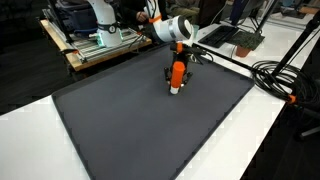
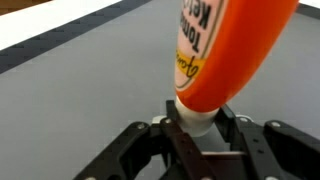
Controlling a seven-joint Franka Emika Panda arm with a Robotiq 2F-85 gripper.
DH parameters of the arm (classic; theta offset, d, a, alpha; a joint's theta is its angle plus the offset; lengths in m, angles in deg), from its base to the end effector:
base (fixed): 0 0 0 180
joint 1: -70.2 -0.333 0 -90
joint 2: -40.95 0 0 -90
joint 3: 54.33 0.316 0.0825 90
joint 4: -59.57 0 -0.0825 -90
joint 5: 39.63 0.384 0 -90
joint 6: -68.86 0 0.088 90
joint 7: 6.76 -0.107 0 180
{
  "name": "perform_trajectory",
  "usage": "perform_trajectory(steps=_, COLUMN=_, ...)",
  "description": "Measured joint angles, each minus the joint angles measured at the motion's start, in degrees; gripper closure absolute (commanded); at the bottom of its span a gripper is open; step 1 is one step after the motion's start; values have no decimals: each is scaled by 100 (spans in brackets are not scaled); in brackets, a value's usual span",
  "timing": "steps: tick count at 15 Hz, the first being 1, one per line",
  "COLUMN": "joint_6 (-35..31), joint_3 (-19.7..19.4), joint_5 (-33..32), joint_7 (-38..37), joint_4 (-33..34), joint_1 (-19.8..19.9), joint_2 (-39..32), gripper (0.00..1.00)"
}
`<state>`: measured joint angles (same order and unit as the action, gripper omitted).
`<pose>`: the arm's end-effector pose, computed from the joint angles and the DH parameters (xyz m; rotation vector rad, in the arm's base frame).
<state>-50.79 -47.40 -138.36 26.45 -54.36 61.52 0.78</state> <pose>0.5634 0.1087 0.0977 0.8967 1.8961 -0.6162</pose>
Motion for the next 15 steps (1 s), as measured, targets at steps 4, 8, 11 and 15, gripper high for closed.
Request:
perform_trajectory(steps=4, joint_6=-13, joint_3=56, joint_5=407, joint_7=239, joint_4=-199, joint_1=22, joint_2=322, gripper=83)
perform_trajectory(steps=8, joint_6=-264, joint_3=70, joint_5=647, joint_7=351, joint_4=-358, joint_1=84, joint_2=604, gripper=83)
perform_trajectory(steps=11, joint_6=-483, joint_3=71, joint_5=664, joint_7=351, joint_4=-464, joint_1=128, joint_2=774, gripper=83)
perform_trajectory(steps=15, joint_6=-497, joint_3=71, joint_5=699, joint_7=349, joint_4=-558, joint_1=130, joint_2=914, gripper=58)
